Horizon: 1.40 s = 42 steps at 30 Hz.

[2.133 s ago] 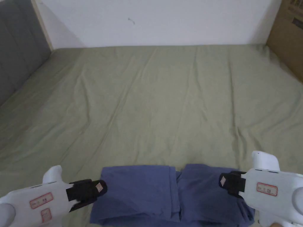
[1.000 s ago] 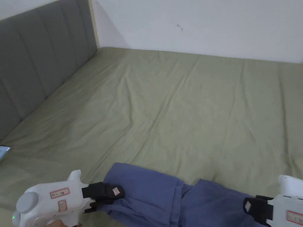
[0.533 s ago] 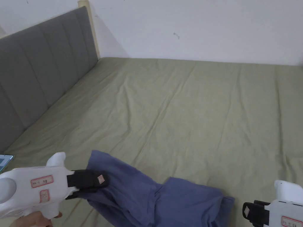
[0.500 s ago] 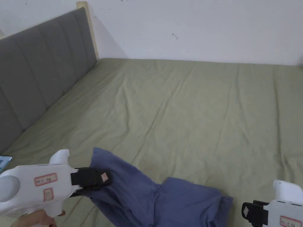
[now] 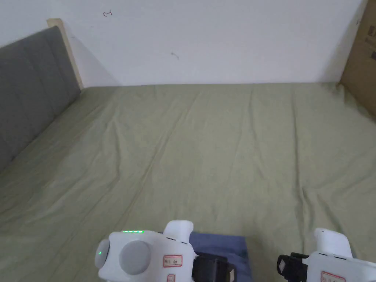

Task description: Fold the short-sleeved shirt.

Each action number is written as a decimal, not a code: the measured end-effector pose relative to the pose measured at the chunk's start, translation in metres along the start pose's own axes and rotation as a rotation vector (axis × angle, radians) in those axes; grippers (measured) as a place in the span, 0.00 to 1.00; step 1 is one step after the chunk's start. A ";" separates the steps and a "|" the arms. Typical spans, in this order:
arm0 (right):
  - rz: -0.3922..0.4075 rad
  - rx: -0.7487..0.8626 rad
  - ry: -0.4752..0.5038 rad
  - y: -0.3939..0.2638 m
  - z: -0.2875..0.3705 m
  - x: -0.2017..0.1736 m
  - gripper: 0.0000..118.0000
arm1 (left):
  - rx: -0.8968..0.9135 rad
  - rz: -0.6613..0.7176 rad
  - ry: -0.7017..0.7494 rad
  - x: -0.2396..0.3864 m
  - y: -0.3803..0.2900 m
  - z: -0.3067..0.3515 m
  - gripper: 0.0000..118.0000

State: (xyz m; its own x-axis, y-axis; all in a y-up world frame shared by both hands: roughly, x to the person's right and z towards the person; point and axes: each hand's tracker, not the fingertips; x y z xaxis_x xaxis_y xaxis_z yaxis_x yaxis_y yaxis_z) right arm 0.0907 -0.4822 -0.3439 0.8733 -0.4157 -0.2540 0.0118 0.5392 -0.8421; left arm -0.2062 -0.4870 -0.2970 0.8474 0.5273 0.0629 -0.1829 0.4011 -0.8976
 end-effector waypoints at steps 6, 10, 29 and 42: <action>0.012 0.008 0.000 0.005 0.001 0.003 0.00 | 0.178 0.087 -0.047 -0.022 -0.004 0.052 0.68; 0.024 -0.004 0.004 0.005 -0.008 0.003 0.00 | 0.195 0.083 0.135 -0.045 -0.005 0.058 0.04; -0.043 0.005 -0.016 -0.011 0.013 0.026 0.00 | -0.076 0.057 -0.104 0.020 -0.035 -0.092 0.00; 0.151 0.011 0.082 0.015 0.014 -0.038 0.00 | 0.236 0.159 -0.146 -0.051 -0.027 0.050 0.00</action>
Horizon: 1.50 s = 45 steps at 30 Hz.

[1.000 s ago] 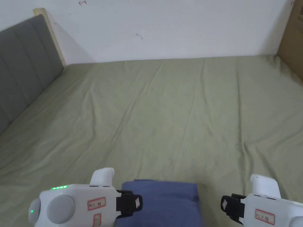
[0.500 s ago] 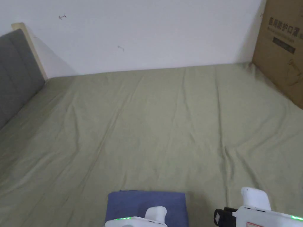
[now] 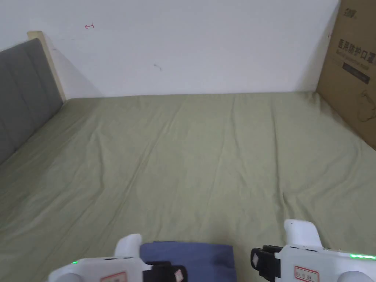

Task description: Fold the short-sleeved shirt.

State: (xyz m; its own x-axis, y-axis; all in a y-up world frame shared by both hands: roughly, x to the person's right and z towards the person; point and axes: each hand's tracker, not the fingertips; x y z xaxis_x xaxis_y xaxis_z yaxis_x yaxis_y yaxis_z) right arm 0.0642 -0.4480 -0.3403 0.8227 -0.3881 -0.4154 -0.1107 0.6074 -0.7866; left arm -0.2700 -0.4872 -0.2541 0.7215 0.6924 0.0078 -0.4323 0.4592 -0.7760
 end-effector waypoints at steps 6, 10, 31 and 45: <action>0.040 -0.135 0.142 0.002 -0.057 -0.048 0.00 | 0.090 0.158 0.000 -0.067 -0.007 0.060 0.00; 0.106 -0.281 0.034 -0.018 -0.112 -0.057 0.00 | 0.133 0.203 0.025 -0.091 -0.021 0.063 0.01; -0.022 -0.289 0.007 -0.023 -0.127 -0.052 0.00 | -0.051 0.360 -0.371 -0.135 0.012 -0.050 0.96; -0.011 -0.155 -0.019 0.011 -0.082 -0.057 0.00 | -0.123 0.160 -0.105 -0.134 0.056 -0.009 0.23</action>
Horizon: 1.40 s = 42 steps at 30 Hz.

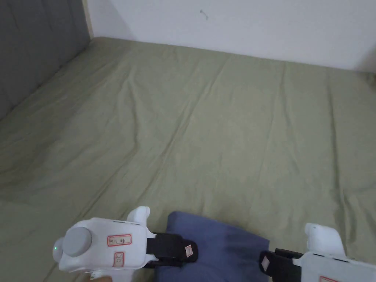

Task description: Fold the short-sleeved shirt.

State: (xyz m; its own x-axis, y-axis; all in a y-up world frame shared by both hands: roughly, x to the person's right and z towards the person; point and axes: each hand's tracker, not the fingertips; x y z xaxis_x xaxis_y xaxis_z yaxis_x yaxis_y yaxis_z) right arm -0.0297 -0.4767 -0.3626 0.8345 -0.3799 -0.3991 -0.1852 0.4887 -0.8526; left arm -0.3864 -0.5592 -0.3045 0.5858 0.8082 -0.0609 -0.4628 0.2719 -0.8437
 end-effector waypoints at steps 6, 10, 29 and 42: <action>-0.036 0.021 -0.032 -0.001 0.003 0.014 0.00 | 0.043 -0.117 0.407 -0.025 0.052 0.102 0.23; -0.041 0.009 -0.052 -0.003 -0.002 0.016 0.00 | 0.000 -0.212 0.766 -0.044 0.084 0.156 0.23; -0.053 -0.017 -0.030 0.006 -0.020 0.024 0.00 | 0.328 -0.125 0.813 -0.011 0.080 0.183 0.02; 0.005 0.150 -0.048 -0.005 0.047 0.031 0.00 | 0.530 -0.310 0.642 0.174 -0.011 0.103 0.00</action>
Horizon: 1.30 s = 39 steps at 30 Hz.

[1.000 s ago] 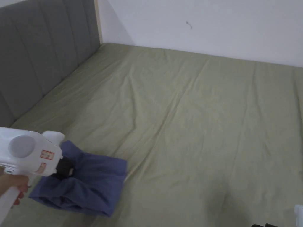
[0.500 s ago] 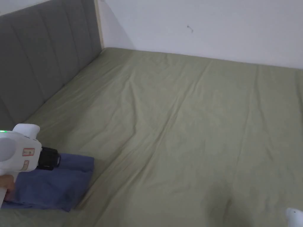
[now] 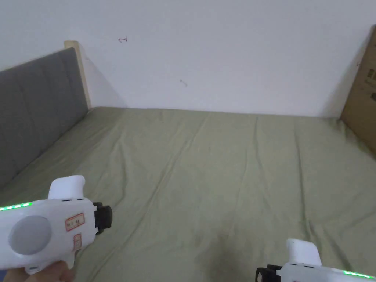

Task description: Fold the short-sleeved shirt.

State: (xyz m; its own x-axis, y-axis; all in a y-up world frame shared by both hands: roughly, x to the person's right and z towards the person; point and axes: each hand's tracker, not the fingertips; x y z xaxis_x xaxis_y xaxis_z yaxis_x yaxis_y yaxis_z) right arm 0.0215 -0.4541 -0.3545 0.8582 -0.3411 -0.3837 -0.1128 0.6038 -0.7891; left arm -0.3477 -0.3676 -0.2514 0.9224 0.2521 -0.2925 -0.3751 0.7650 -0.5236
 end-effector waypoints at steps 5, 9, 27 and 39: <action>0.093 0.199 -0.072 0.021 0.056 -0.022 0.00 | 0.156 -0.085 0.049 0.046 0.006 0.041 0.00; 0.175 0.385 -0.133 0.040 0.106 -0.046 0.00 | 0.264 -0.157 0.092 0.076 0.013 0.075 0.00; 0.237 0.689 -0.273 0.047 0.194 -0.081 0.00 | 0.510 -0.313 0.132 0.147 -0.001 0.142 0.00; 0.231 0.742 -0.263 0.042 0.198 -0.080 0.83 | 0.556 -0.261 0.112 0.150 -0.003 0.149 0.88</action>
State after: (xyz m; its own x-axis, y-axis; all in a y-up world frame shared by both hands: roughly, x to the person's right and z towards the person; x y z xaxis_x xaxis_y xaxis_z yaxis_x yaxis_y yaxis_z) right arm 0.0475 -0.2586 -0.2619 0.9536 -0.0257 -0.3000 -0.0193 0.9891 -0.1463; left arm -0.1947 -0.2440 -0.1749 0.9507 -0.0252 -0.3090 -0.0072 0.9946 -0.1035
